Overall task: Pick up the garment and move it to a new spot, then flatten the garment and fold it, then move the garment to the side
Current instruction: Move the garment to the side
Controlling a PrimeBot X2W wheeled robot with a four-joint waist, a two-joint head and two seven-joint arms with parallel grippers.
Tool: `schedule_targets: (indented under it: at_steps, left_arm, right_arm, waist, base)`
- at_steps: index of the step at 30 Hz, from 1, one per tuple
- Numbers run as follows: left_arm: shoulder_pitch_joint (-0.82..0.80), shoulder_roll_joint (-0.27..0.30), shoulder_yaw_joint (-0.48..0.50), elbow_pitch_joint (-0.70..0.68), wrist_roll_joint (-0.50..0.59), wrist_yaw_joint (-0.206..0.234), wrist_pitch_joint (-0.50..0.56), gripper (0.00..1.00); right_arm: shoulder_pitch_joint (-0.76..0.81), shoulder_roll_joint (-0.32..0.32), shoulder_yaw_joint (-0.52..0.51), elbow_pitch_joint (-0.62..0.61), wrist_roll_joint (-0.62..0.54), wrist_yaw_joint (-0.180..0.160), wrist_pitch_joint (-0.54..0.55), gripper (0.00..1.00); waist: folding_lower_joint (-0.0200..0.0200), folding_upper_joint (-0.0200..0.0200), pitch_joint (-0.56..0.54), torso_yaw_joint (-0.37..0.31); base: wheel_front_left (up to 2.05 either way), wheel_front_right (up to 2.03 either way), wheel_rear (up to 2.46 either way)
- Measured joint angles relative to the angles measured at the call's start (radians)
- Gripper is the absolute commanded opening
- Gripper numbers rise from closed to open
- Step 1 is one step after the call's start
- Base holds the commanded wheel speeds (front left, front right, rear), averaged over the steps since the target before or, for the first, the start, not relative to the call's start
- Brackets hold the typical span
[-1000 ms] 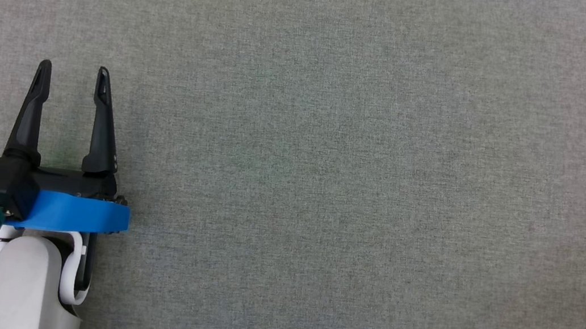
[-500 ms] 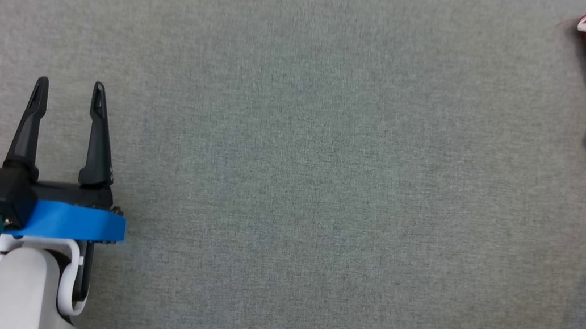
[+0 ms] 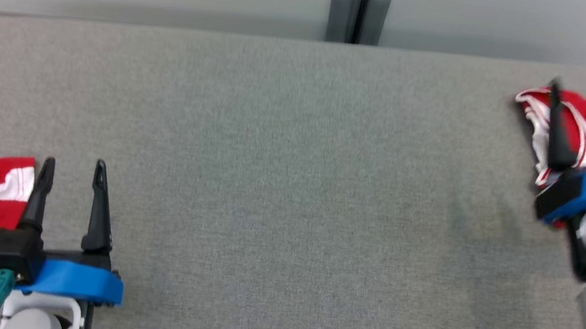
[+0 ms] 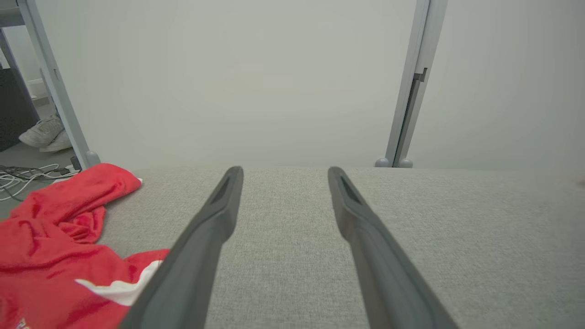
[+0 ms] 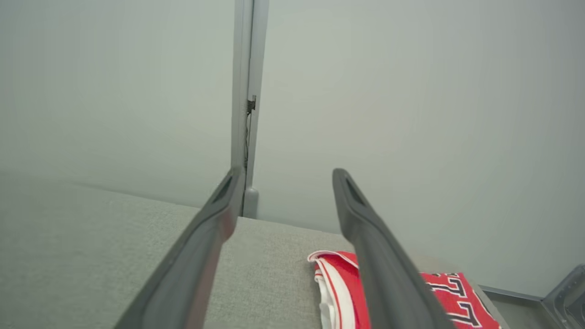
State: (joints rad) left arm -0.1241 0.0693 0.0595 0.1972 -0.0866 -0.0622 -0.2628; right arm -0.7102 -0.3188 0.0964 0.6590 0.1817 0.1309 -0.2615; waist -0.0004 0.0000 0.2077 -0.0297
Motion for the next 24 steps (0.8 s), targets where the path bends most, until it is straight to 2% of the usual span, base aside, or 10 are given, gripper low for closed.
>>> schedule_targets:
  at_steps: [5,9,24]
  left_arm:
    - [0.04,-0.004,-0.006,0.019,0.0,0.0,0.0,1.0]
    - [0.062,-0.006,-0.01,0.025,0.0,0.001,0.0,1.0]
    - [0.11,-0.008,-0.014,0.025,-0.003,0.009,0.0,1.0]
  right_arm:
    - [0.138,0.038,0.043,-0.12,0.049,0.0,-0.001,1.0]
    - [0.239,0.051,0.046,-0.198,0.042,0.0,0.001,1.0]
    - [0.617,0.194,-0.121,-0.5,0.01,0.0,0.093,1.0]
  waist:
    - [0.0,0.0,-0.07,-0.003]
    - [0.0,0.0,-0.108,-0.006]
    - [0.0003,0.0,-0.186,-0.02]
  base:
    - [0.0,0.0,0.0]
    - [0.0,0.0,0.0]
    - [0.0,0.0,0.0]
